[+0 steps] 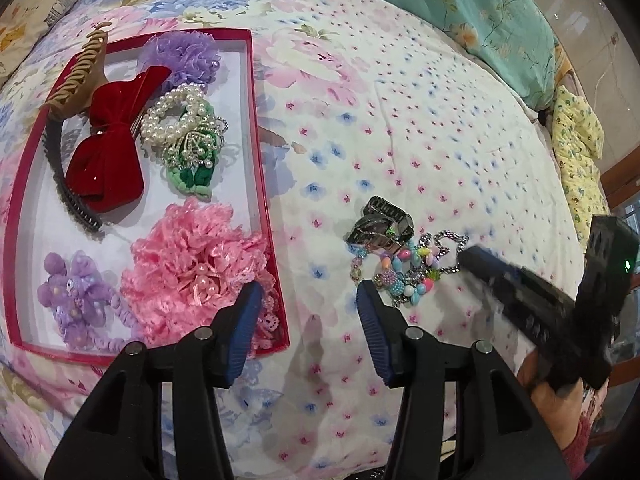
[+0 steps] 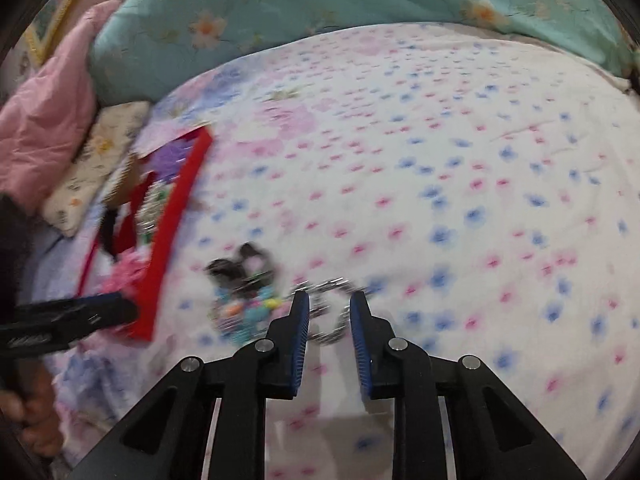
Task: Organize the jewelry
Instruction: 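Grasp the black watch with left tool while right tool grasps beaded bracelet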
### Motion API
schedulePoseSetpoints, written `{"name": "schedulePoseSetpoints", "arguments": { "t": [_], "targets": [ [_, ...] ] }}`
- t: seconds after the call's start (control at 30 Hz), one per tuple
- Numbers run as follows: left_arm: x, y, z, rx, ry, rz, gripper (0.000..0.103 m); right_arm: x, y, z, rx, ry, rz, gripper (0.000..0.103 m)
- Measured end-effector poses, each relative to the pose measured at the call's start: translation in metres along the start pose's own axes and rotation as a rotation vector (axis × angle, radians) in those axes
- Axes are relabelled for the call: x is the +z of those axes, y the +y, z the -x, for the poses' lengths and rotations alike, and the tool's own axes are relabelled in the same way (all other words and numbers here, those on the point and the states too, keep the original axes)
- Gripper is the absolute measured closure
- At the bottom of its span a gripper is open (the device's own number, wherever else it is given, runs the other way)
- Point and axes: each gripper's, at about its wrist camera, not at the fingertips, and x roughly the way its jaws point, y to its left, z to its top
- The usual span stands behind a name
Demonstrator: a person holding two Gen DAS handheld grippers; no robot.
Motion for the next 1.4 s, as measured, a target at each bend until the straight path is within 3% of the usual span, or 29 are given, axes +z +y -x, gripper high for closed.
{"name": "schedulePoseSetpoints", "arguments": {
  "t": [0.23, 0.27, 0.33, 0.37, 0.47, 0.53, 0.63, 0.7, 0.97, 1.03, 1.1, 1.17, 1.27, 1.4],
  "targets": [
    [0.008, -0.003, -0.002, 0.007, 0.005, -0.025, 0.055, -0.001, 0.026, -0.038, 0.032, 0.082, 0.082, 0.074],
    [0.009, -0.005, -0.004, 0.009, 0.007, -0.036, 0.055, -0.001, 0.029, -0.039, 0.021, 0.080, 0.100, 0.075],
    [0.013, -0.012, -0.008, 0.017, 0.009, -0.066, 0.055, 0.000, 0.030, -0.037, -0.003, 0.080, 0.110, 0.088],
    [0.015, -0.015, -0.010, 0.026, 0.010, -0.083, 0.052, 0.000, 0.026, -0.035, 0.014, 0.079, 0.090, 0.095],
    [0.024, -0.029, -0.019, 0.073, -0.003, -0.158, 0.036, 0.001, 0.004, -0.021, 0.041, 0.059, 0.002, 0.097],
    [0.029, -0.037, -0.024, 0.108, -0.009, -0.201, 0.036, 0.003, -0.010, -0.012, 0.058, 0.044, -0.046, 0.097],
    [0.036, -0.053, -0.029, 0.064, 0.006, -0.269, 0.036, 0.006, -0.031, 0.010, 0.085, 0.000, -0.122, 0.097],
    [0.036, -0.067, -0.031, 0.080, -0.004, -0.339, 0.036, 0.007, -0.039, 0.018, 0.097, -0.020, -0.147, 0.097],
    [0.027, -0.085, -0.073, 0.131, 0.113, -0.488, 0.036, 0.012, -0.045, 0.036, 0.146, -0.058, -0.171, 0.097],
    [0.026, -0.085, -0.080, 0.129, 0.120, -0.500, 0.047, 0.015, -0.044, 0.040, 0.159, -0.071, -0.178, 0.097],
    [0.025, -0.087, -0.080, 0.128, 0.105, -0.516, 0.074, 0.018, -0.042, 0.045, 0.167, -0.085, -0.178, 0.097],
    [0.026, -0.086, -0.079, 0.077, 0.117, -0.501, 0.088, 0.020, -0.041, 0.052, 0.169, -0.101, -0.171, 0.097],
    [0.024, -0.082, -0.072, 0.045, 0.101, -0.473, 0.089, 0.023, -0.038, 0.063, 0.172, -0.127, -0.164, 0.097],
    [0.020, -0.071, -0.054, -0.058, 0.081, -0.392, 0.090, 0.026, -0.034, 0.072, 0.180, -0.144, -0.159, 0.097]
  ]
}}
